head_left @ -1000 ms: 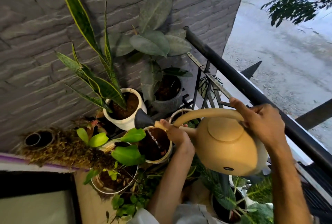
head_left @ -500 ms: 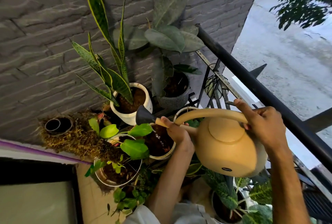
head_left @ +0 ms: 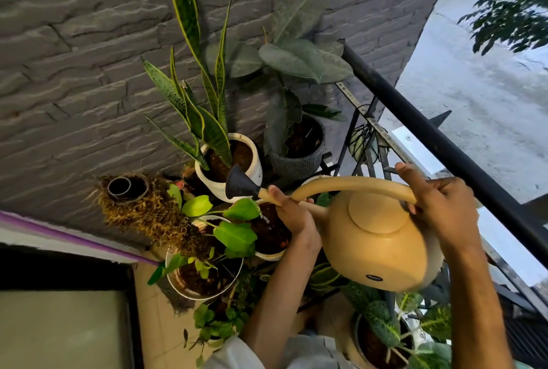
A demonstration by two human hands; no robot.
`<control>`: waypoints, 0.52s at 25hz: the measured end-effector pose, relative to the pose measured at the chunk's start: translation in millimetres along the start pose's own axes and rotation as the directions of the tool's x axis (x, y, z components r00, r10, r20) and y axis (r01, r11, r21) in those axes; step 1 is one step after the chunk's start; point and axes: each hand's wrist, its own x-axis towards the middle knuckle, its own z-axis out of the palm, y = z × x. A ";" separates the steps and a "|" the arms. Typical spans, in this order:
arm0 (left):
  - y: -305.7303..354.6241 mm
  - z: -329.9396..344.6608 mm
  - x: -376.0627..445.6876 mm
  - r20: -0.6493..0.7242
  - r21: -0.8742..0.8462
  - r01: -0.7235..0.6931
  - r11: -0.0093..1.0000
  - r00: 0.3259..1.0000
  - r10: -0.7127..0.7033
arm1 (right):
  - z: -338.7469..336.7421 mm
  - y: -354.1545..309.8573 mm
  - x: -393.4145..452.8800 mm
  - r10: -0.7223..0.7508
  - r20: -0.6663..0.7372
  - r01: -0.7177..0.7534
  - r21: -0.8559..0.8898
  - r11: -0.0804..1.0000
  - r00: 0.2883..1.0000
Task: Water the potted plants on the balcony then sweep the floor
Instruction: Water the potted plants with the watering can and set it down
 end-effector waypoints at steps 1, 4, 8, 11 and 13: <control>1.2 -4.0 -1.7 0.003 -0.012 -0.006 1.000 1.000 0.007 | 1.7 0.3 -2.5 -0.007 0.004 0.007 0.000 1.000 1.000; 3.1 -17.7 -7.3 -0.007 -0.030 -0.030 0.999 1.000 0.030 | 3.9 1.8 -13.5 -0.001 0.017 0.000 0.012 1.000 1.000; 7.8 -49.3 -21.0 -0.045 -0.074 -0.047 0.996 0.998 0.044 | 11.6 -2.7 -38.7 0.020 0.060 -0.021 0.013 1.000 0.998; 10.6 -81.4 -30.7 -0.068 -0.068 -0.019 0.998 0.998 0.015 | 19.9 -4.9 -63.8 0.023 0.095 -0.023 0.006 1.000 0.995; 13.0 -102.5 -37.7 -0.080 -0.076 -0.025 0.997 0.997 0.019 | 24.3 -9.2 -82.3 0.002 0.105 0.000 -0.020 1.000 0.994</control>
